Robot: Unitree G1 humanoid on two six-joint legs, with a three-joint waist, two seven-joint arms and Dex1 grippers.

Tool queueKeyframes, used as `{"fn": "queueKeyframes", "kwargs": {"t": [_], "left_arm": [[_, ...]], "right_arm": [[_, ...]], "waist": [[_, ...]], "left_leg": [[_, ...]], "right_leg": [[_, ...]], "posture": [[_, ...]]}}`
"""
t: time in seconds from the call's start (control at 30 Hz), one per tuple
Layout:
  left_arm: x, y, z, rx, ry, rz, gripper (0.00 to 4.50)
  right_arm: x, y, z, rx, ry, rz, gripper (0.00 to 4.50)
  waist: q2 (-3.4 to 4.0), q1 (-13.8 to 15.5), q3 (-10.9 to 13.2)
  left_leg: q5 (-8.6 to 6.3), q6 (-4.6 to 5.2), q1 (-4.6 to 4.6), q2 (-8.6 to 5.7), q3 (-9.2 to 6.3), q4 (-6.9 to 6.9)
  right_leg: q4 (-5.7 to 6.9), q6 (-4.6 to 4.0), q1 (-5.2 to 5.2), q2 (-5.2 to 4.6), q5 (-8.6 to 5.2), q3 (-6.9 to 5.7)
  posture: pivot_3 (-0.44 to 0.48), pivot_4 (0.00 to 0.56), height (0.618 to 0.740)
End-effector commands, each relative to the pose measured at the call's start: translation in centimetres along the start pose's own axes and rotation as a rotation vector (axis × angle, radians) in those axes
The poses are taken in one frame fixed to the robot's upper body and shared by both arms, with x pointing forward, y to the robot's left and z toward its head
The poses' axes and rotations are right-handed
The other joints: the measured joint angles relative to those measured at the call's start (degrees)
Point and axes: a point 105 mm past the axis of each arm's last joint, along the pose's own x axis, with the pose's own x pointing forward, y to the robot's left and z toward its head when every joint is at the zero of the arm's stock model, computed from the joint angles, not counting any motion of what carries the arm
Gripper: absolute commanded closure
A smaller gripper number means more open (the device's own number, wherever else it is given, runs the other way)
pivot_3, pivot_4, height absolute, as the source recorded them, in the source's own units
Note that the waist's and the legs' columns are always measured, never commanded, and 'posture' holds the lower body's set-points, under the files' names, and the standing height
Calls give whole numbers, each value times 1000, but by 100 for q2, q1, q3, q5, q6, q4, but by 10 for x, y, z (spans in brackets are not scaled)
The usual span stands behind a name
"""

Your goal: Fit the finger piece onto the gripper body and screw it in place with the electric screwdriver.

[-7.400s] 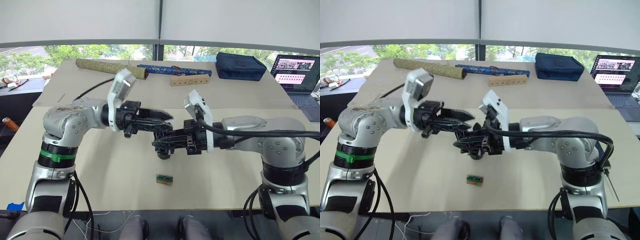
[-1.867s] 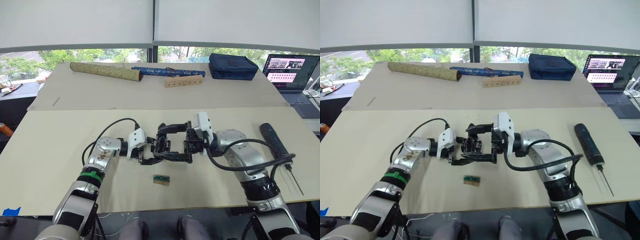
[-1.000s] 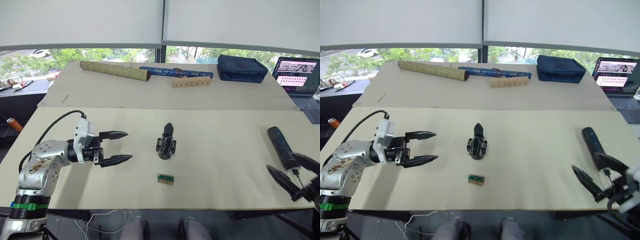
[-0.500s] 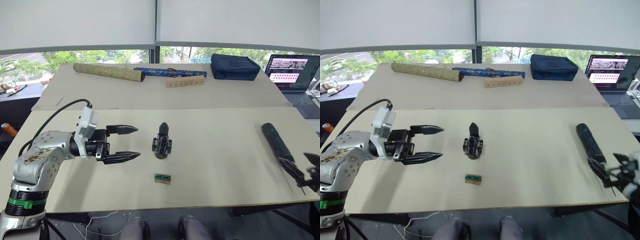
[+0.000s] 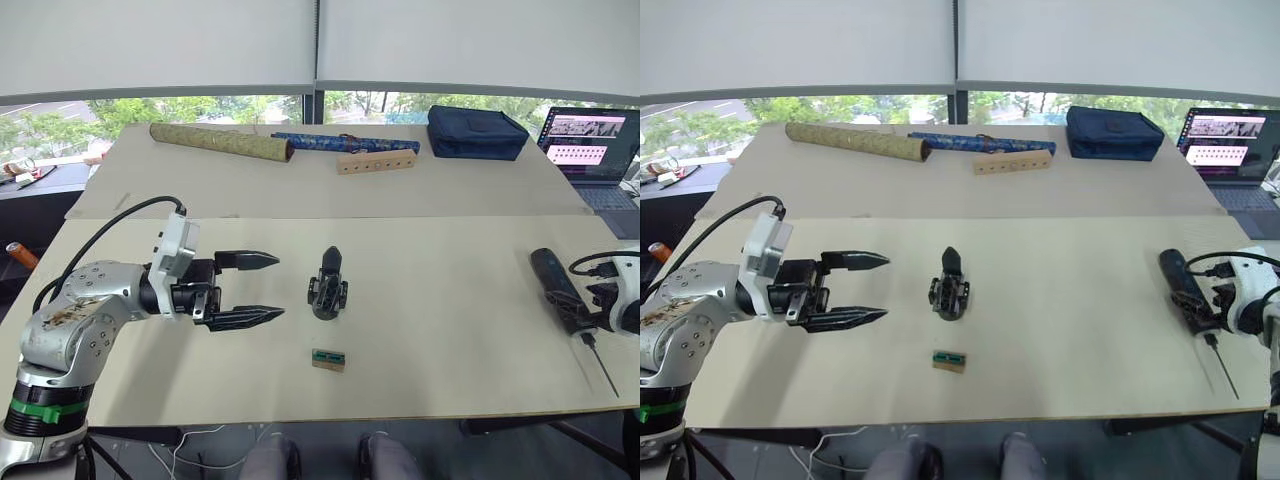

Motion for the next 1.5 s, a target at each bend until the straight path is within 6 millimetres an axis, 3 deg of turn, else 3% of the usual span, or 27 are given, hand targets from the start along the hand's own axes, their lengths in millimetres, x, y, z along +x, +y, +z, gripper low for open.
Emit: {"fn": "queueKeyframes", "kwargs": {"t": [0.03,0.13,0.4,0.47,0.63,0.73,0.83,0.97,1.33,1.5], "left_arm": [[-4,-5,5,33,11,-21,57],[-6,-5,3,41,9,-18,57],[-5,-6,-4,56,29,-25,0],[-5,-5,-6,54,22,-16,0],[-11,-6,-10,57,23,-6,0],[-20,-3,-21,70,70,31,0],[-23,-7,-32,61,91,28,0],[-22,-13,-41,56,109,16,0],[-20,-10,-41,57,67,66,0],[-16,-10,-50,45,74,74,0]], "right_arm": [[-10,-6,-3,63,88,45,0],[-14,0,-13,101,182,114,0],[-9,-7,-2,-1,63,46,2519],[-9,-3,3,-40,16,64,2555],[-25,31,45,-147,-205,216,2555],[-42,91,64,-280,-229,395,2555],[-51,144,62,-320,-213,519,2555],[-52,184,51,-351,-163,591,2555],[-36,192,32,-395,-1,608,2555],[-34,195,21,-400,41,641,2555]], "waist": [[1,-11,0],[1,-17,0],[1,-34,0],[1,-43,0],[16,-85,8],[62,-115,32],[69,-95,39],[61,-1,44],[59,52,45],[58,47,46]], "left_leg": [[0,0,0,1,0,0],[0,0,1,2,1,1],[0,-1,3,3,4,2],[0,-2,4,3,5,2],[1,-4,5,6,9,1],[2,-7,7,11,14,-2],[6,-21,15,19,12,-7],[-2,-10,11,16,6,-4],[-21,26,-20,-5,8,23],[-19,21,-18,-1,8,21]], "right_leg": [[1,0,0,0,0,1],[3,0,0,0,0,1],[7,0,1,0,0,2],[7,0,2,0,0,2],[17,3,-4,0,0,6],[26,5,-12,0,-2,14],[38,6,-15,8,-4,14],[34,3,-10,3,-5,7],[19,5,-18,-17,-4,0],[21,5,-19,-10,-4,0]], "posture": [[0,150,740],[0,150,740],[0,150,740],[0,150,740],[0,150,740],[0,150,740],[0,150,740],[0,150,740],[0,150,740],[0,150,740]]}}
